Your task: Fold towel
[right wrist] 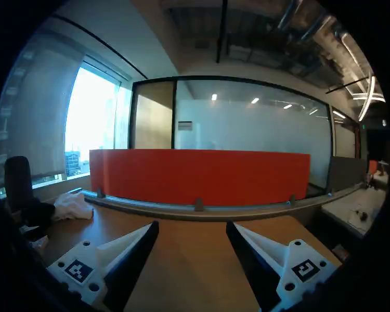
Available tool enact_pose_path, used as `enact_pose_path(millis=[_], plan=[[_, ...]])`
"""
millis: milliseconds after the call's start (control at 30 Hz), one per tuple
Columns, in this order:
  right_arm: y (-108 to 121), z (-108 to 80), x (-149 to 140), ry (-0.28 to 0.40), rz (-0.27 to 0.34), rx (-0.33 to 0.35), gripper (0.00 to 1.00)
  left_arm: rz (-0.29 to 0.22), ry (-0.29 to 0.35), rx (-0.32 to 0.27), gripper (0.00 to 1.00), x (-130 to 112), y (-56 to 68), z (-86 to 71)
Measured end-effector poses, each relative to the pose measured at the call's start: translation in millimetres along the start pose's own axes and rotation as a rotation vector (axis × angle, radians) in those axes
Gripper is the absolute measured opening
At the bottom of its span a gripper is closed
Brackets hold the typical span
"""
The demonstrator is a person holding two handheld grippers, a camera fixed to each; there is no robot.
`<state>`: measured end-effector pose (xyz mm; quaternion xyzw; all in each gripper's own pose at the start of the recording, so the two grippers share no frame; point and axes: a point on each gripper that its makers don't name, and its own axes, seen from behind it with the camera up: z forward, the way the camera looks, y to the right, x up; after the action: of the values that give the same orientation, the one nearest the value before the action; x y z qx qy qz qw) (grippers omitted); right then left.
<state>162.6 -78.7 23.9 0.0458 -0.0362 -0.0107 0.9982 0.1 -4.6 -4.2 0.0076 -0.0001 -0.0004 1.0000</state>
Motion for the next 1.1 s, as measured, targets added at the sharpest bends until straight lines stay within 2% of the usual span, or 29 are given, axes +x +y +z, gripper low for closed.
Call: enact_pose_path(millis=[100, 233, 567, 767, 967, 1100], plan=[[1.7, -0.2, 0.8, 0.003, -0.001, -0.002, 1.00, 0.001, 0.000, 0.000, 0.79, 0.2, 0.3, 0.2], [5.5, -0.5, 5.6, 0.022, 0.000, -0.004, 1.00, 0.000, 0.000, 0.000, 1.00, 0.4, 0.3, 0.4], [29.8, -5.7, 17.6, 0.072, 0.019, -0.028, 1.00, 0.001, 0.000, 0.000, 1.00, 0.1, 0.3, -0.2], [59.2, -8.5, 16.3, 0.103, 0.041, -0.059, 1.00, 0.000, 0.000, 0.000, 1.00, 0.4, 0.5, 0.3], [84.7, -12.2, 3.2, 0.122, 0.083, -0.097, 1.00, 0.000, 0.000, 0.000, 1.00, 0.0, 0.4, 0.6], [86.6, -15.3, -17.6, 0.116, 0.090, -0.098, 1.00, 0.000, 0.000, 0.000, 1.00, 0.0, 0.4, 0.8]])
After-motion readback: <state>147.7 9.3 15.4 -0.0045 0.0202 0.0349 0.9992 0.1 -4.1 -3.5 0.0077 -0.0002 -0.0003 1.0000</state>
